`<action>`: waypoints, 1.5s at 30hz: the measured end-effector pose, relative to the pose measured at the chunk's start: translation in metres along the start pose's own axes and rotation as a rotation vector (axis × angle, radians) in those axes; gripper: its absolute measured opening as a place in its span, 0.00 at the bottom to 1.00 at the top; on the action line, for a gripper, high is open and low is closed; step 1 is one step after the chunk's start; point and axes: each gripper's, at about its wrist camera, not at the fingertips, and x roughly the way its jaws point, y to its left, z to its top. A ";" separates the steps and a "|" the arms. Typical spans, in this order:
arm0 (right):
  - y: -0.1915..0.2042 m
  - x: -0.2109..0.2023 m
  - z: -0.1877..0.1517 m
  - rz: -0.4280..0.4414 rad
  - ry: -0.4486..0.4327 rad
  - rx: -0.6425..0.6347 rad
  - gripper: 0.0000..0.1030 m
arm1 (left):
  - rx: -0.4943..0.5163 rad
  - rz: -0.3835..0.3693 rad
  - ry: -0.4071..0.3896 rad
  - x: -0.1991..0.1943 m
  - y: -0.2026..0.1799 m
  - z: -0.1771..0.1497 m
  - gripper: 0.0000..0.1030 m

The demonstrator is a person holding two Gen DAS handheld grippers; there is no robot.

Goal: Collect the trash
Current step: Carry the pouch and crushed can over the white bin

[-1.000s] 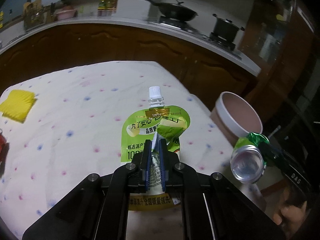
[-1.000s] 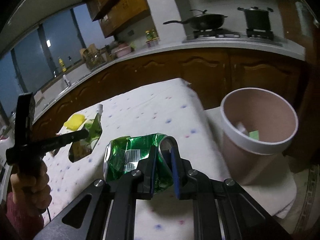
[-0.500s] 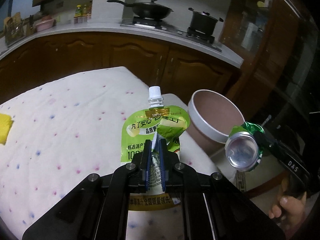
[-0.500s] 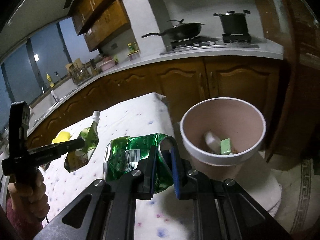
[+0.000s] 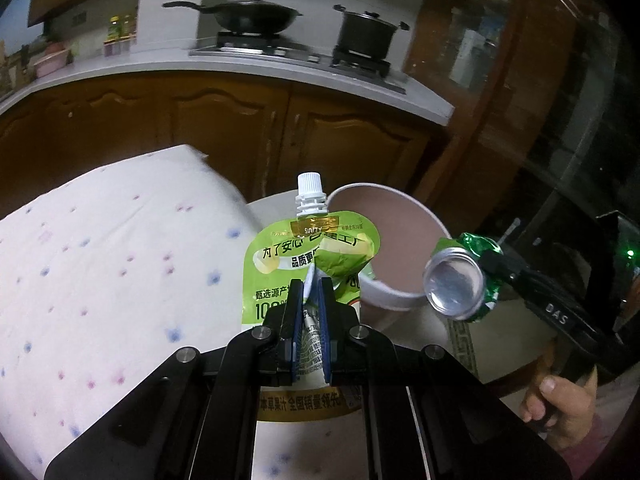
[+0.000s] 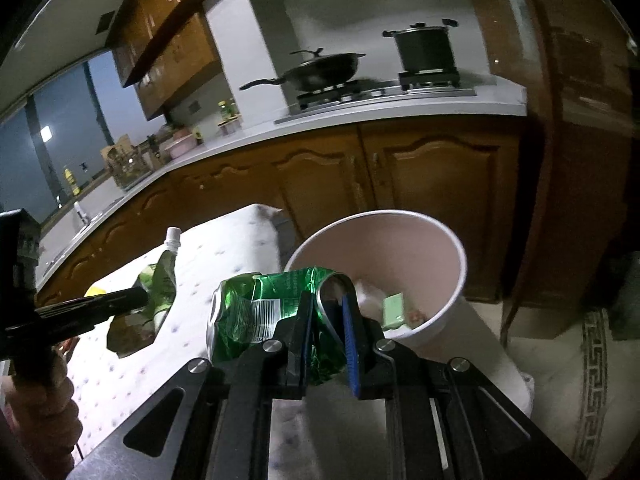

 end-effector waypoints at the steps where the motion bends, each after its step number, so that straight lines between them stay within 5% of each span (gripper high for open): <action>1: -0.003 0.000 0.002 -0.005 -0.003 0.002 0.14 | 0.004 -0.007 0.001 0.004 -0.004 0.004 0.06; 21: -0.049 0.029 0.030 -0.056 -0.010 0.043 0.14 | 0.066 -0.053 0.021 0.069 -0.064 0.051 0.06; 45: -0.070 0.066 0.031 -0.077 0.058 0.060 0.14 | 0.055 -0.069 0.101 0.125 -0.074 0.053 0.07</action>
